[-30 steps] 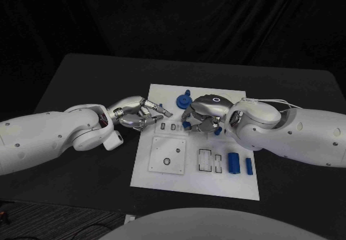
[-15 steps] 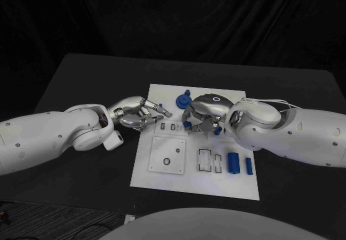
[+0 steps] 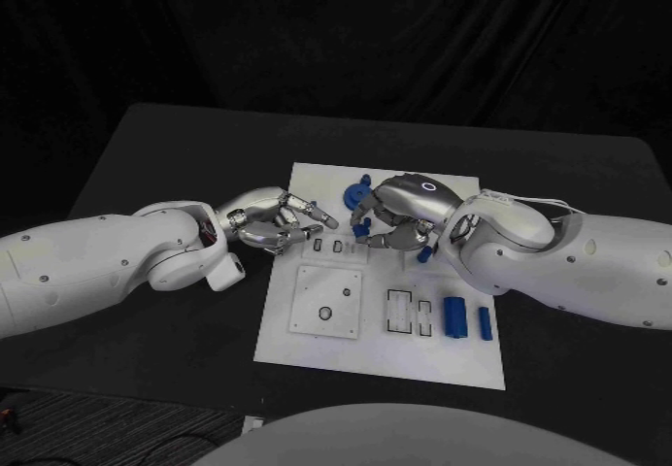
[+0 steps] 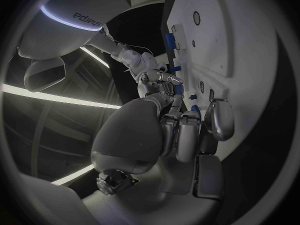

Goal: Assemble the parts on the task board

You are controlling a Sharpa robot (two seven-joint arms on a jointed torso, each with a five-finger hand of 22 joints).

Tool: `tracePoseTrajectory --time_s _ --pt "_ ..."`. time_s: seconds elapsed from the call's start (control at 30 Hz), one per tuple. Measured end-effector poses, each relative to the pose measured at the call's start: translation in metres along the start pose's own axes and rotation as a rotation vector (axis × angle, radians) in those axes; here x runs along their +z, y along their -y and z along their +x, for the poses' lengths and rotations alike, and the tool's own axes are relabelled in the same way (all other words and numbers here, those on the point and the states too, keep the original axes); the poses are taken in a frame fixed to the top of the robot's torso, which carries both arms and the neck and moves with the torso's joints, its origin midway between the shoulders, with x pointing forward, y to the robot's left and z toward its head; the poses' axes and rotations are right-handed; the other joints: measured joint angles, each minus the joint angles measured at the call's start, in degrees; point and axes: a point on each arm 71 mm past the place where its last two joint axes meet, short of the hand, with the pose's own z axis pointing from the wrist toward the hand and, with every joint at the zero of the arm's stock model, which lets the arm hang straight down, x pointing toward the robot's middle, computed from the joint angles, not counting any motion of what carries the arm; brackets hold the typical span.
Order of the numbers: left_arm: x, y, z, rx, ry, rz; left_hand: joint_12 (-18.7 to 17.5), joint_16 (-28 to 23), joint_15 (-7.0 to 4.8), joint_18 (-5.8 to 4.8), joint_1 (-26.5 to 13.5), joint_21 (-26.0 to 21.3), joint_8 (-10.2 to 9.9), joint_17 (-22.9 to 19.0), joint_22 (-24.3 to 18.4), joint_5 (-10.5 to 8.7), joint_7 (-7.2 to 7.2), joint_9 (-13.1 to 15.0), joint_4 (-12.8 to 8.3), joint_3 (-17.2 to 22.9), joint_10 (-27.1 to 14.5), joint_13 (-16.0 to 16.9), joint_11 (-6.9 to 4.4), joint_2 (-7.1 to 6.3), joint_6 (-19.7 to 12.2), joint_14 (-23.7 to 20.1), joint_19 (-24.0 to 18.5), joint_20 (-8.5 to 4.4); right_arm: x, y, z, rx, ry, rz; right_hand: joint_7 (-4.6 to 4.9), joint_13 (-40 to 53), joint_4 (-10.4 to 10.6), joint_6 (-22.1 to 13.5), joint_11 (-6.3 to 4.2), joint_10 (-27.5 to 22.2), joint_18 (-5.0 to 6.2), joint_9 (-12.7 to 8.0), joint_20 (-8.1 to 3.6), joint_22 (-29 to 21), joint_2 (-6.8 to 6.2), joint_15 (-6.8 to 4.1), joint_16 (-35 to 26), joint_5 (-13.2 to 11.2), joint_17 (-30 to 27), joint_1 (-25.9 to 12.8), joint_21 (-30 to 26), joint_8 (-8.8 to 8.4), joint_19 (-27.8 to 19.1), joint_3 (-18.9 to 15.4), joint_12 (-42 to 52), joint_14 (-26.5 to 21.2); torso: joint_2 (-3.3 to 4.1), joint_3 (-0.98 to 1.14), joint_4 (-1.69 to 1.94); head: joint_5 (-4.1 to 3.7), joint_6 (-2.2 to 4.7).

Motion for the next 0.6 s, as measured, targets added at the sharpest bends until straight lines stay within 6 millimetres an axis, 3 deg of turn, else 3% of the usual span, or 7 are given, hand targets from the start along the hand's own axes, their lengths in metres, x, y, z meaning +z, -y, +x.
tracePoseTrajectory --time_s 0.3,0.4,0.6 --pt "0.0053 0.0011 0.0029 -0.001 -0.013 0.0 0.0 0.0 0.44 0.0 0.0 -0.23 0.0 0.0 -0.15 0.25 0.87 -0.01 -0.31 0.31 -0.09 0.0 0.68 0.0 0.16 -0.01 -0.44 0.03 -0.0033 0.0021 -0.0051 0.122 0.063 0.034 -0.01 -0.01 -0.06 -0.01 0.0 0.0 -0.01 -0.01 0.0 -0.01 0.03 0.0 -0.25 -0.33 0.0 -0.04 -0.28 0.0 0.0 -0.08 0.0 0.0 -0.02 0.0 0.01 0.09 0.0" --pt "0.007 0.0016 0.004 -0.002 -0.018 0.0 0.0 0.0 1.03 0.0 0.0 -0.46 -0.67 0.0 -0.15 0.25 1.91 -0.23 -0.47 0.47 -0.09 -0.01 1.32 0.0 -1.15 0.01 -0.64 0.23 -0.0034 0.0027 -0.0055 0.143 0.07 0.041 -0.02 -0.01 0.11 -0.01 0.0 0.0 0.0 0.0 0.0 -0.01 0.28 0.0 -0.25 -0.34 0.0 -0.29 -0.28 0.0 0.0 -0.27 0.0 0.0 -0.02 0.0 0.05 0.09 0.0" --pt "0.009 0.0019 0.005 -0.003 -0.024 0.001 0.0 0.0 1.44 0.0 0.0 -0.46 -1.12 0.0 -0.15 0.25 2.31 -0.94 -0.63 0.63 0.04 0.0 1.62 0.0 -4.31 0.0 -0.83 0.41 -0.0026 0.0024 -0.0054 0.17 0.073 0.047 -0.03 -0.01 0.35 -0.03 0.01 0.0 0.0 -0.01 0.0 -0.01 0.48 0.0 -0.25 -0.58 0.0 -0.51 -0.28 0.0 0.0 -0.16 0.0 0.0 -0.02 0.01 0.07 0.09 0.0"
